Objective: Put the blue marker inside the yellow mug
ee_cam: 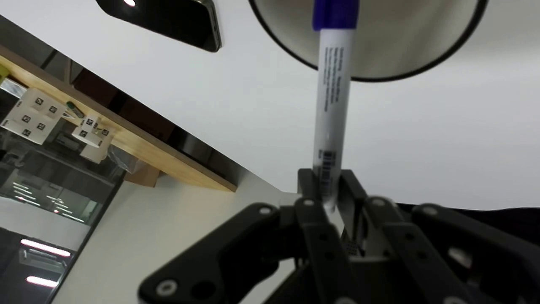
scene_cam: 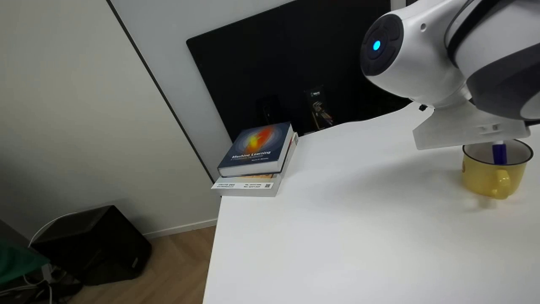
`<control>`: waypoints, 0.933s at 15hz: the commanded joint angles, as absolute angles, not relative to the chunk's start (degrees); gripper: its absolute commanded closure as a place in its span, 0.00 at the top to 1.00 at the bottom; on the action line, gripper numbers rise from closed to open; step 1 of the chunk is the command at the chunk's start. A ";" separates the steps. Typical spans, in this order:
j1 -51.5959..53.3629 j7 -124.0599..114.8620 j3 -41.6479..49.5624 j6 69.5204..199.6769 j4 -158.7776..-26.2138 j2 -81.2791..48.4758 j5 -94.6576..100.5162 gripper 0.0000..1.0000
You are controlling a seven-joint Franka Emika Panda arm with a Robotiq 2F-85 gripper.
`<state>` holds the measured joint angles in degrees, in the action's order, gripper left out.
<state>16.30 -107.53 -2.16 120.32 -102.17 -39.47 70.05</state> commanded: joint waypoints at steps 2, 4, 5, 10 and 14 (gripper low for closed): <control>16.02 -109.06 -2.64 118.51 -101.19 -40.69 70.38 0.04; 16.08 -109.18 -2.67 118.10 -101.32 -40.78 70.37 0.04; 16.12 -109.22 -2.69 117.91 -101.40 -40.72 70.36 0.04; 16.06 -108.75 -3.19 117.54 -101.24 -40.55 69.77 0.63; 16.15 -108.06 -4.01 117.74 -100.89 -39.90 69.34 0.89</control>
<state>16.30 -107.57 -2.99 118.61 -101.88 -40.37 69.83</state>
